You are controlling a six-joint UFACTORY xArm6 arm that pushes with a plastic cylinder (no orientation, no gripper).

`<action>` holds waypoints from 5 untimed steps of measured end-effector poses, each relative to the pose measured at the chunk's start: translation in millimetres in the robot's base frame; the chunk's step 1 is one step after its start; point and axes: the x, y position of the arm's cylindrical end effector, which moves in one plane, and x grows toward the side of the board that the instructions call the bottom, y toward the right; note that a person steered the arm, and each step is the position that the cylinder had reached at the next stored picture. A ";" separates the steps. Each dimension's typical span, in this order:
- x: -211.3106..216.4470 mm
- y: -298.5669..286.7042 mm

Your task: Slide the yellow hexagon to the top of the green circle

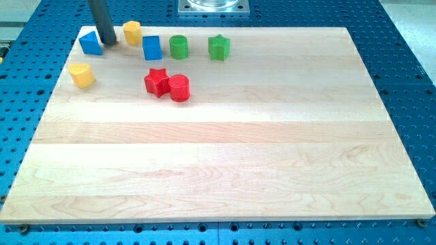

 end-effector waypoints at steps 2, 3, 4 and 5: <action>8.9 86.9; 24.2 141.5; 20.4 146.4; 21.2 124.3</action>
